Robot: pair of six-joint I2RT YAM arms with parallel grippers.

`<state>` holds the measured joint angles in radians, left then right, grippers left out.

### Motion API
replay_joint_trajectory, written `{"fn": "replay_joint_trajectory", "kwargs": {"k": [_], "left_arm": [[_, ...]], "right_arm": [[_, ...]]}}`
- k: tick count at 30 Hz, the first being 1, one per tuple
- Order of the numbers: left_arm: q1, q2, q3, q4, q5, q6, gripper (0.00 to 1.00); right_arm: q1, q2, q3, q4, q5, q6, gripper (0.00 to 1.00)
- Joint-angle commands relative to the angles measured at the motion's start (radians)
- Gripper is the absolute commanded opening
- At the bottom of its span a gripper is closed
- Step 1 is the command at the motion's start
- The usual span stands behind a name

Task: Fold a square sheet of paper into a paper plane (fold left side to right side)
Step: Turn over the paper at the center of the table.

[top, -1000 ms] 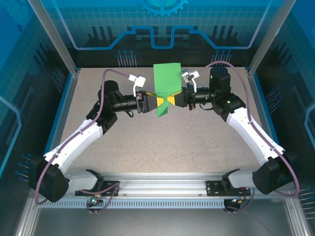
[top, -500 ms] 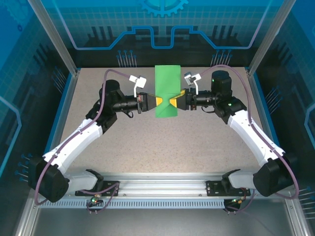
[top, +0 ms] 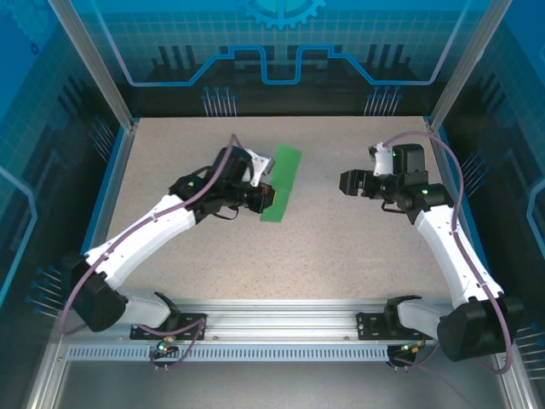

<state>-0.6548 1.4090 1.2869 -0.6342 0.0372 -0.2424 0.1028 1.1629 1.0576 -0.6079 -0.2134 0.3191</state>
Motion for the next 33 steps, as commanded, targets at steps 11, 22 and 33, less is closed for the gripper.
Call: {"fn": "replay_joint_trajectory", "kwargs": {"k": [11, 22, 33], "left_arm": [[-0.174, 0.469, 0.284, -0.554, -0.732, -0.284, 0.0], [-0.174, 0.778, 0.475, -0.586, -0.522, -0.382, 0.0], [-0.099, 0.864, 0.592, -0.472, -0.197, -0.382, 0.0]], "right_arm": [[-0.1, -0.049, -0.084, -0.107, 0.128, 0.07, 0.91], [-0.104, -0.052, -0.136, -0.073, 0.076, 0.096, 0.92], [-0.104, -0.06, -0.173, -0.056, 0.021, 0.098, 0.93]]}}
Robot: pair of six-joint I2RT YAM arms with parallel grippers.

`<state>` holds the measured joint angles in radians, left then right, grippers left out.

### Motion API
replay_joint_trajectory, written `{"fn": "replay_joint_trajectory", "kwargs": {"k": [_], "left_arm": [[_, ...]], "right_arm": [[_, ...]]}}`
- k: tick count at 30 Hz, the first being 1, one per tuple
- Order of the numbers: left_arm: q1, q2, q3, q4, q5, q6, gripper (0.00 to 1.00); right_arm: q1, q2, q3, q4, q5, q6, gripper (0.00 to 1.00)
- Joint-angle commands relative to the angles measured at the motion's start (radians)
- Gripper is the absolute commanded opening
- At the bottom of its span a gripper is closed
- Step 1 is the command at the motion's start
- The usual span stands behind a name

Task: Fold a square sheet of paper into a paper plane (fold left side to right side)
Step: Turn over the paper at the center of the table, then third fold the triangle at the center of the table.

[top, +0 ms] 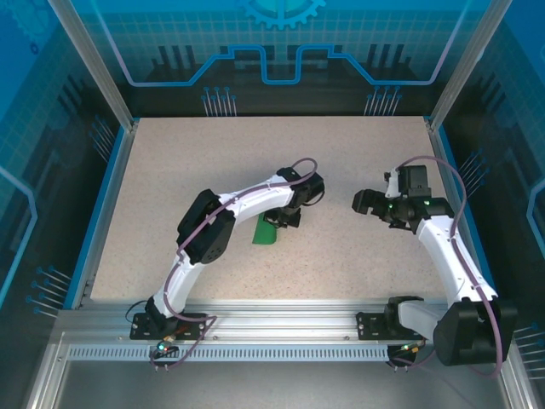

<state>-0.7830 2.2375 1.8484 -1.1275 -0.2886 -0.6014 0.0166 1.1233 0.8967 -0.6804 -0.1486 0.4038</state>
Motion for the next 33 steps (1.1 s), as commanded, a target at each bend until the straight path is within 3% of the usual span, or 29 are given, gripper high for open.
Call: {"fn": "replay_joint_trajectory", "kwargs": {"k": [1, 5, 10, 17, 26, 33], "left_arm": [[0.036, 0.038, 0.029, 0.038, 0.165, -0.023, 0.02], [0.053, 0.036, 0.029, 0.098, 0.29, -0.024, 0.1], [0.069, -0.016, 0.019, 0.158, 0.381, 0.012, 0.34], [0.123, -0.185, -0.132, 0.318, 0.518, 0.059, 0.51], [0.281, -0.492, -0.534, 0.605, 0.593, 0.056, 0.67], [0.39, -0.577, -0.759, 0.787, 0.708, -0.005, 0.71]], "right_arm": [[-0.018, -0.02, -0.038, 0.022, -0.056, 0.012, 0.93], [-0.018, -0.01, -0.048, 0.033, -0.105, 0.004, 0.92], [-0.014, 0.016, -0.048, 0.04, -0.155, -0.006, 0.92], [0.05, 0.09, -0.048, 0.085, -0.192, 0.015, 0.9], [0.238, 0.322, 0.062, 0.19, -0.197, 0.064, 0.61], [0.35, 0.593, 0.255, 0.241, -0.151, 0.102, 0.27]]}}
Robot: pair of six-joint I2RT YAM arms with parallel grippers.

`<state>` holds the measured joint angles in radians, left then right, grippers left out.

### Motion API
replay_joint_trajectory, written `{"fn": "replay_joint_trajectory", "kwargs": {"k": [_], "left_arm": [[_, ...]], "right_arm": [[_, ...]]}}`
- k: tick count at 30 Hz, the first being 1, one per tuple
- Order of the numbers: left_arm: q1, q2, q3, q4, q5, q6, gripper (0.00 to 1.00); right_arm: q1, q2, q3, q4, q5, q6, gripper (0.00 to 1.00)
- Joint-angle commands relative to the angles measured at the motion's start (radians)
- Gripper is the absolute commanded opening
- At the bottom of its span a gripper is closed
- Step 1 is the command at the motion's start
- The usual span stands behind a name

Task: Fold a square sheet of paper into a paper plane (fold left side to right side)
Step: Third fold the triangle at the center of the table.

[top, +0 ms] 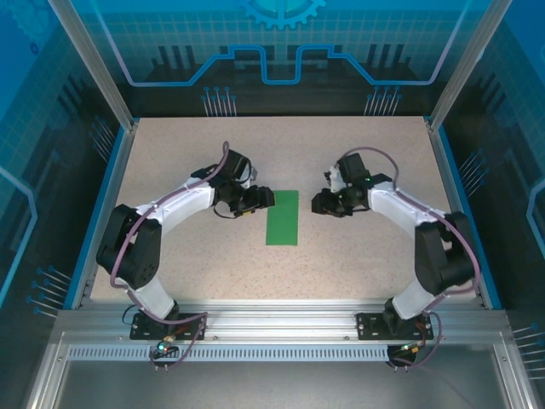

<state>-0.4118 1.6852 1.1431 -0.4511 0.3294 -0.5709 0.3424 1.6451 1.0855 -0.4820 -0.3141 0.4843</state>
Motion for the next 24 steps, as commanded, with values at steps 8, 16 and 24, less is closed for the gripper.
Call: {"fn": "replay_joint_trajectory", "kwargs": {"k": [8, 16, 24], "left_arm": [[0.036, 0.087, -0.09, 0.202, 0.178, -0.099, 0.7], [0.036, 0.172, -0.044, 0.179, 0.209, -0.089, 0.67], [0.031, 0.224, -0.03, 0.175, 0.235, -0.089, 0.65]], "right_arm": [[0.058, 0.319, 0.293, 0.029, 0.018, 0.005, 0.15], [0.073, 0.452, 0.398, 0.002, 0.01, -0.017, 0.13], [0.076, 0.515, 0.433, -0.056, 0.043, -0.062, 0.13]]}}
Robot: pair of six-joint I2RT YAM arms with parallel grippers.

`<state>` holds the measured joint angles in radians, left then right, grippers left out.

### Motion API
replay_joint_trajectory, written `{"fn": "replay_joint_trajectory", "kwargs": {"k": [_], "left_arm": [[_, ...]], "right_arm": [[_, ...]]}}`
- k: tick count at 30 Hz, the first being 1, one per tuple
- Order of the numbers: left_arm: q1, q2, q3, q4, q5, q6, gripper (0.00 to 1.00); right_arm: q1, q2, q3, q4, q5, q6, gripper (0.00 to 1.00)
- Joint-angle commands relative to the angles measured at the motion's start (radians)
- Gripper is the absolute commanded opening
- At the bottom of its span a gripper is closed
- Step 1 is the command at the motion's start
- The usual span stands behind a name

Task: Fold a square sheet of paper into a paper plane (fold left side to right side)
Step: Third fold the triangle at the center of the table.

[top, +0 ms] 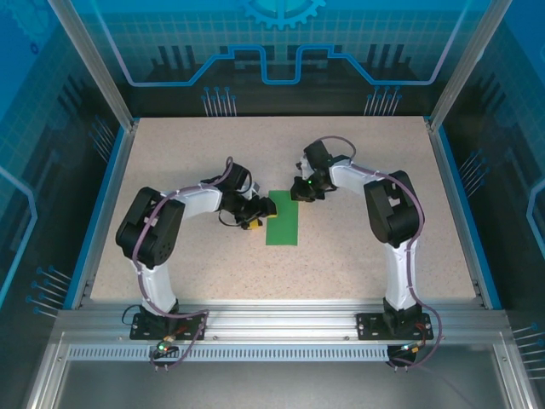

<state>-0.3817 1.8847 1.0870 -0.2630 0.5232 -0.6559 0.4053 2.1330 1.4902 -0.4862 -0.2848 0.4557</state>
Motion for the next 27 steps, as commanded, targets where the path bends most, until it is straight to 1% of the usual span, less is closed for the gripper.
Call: {"fn": "replay_joint_trajectory", "kwargs": {"k": [1, 6, 14, 24, 27], "left_arm": [[0.0, 0.031, 0.029, -0.016, 0.044, -0.004, 0.65], [-0.011, 0.053, 0.044, -0.025, 0.054, -0.001, 0.64], [-0.029, 0.079, 0.07, -0.038, 0.063, 0.001, 0.59], [-0.031, 0.052, 0.062, -0.054, 0.044, -0.007, 0.48], [-0.032, 0.038, 0.055, -0.056, 0.039, -0.013, 0.42]], "right_arm": [[0.014, 0.031, 0.026, -0.056, 0.016, -0.037, 0.13], [0.015, 0.04, 0.014, -0.057, 0.021, -0.046, 0.13], [0.017, 0.043, 0.005, -0.056, 0.019, -0.054, 0.13], [0.017, 0.038, -0.001, -0.05, 0.024, -0.056, 0.13], [0.017, 0.033, -0.004, -0.046, 0.026, -0.058, 0.14]]}}
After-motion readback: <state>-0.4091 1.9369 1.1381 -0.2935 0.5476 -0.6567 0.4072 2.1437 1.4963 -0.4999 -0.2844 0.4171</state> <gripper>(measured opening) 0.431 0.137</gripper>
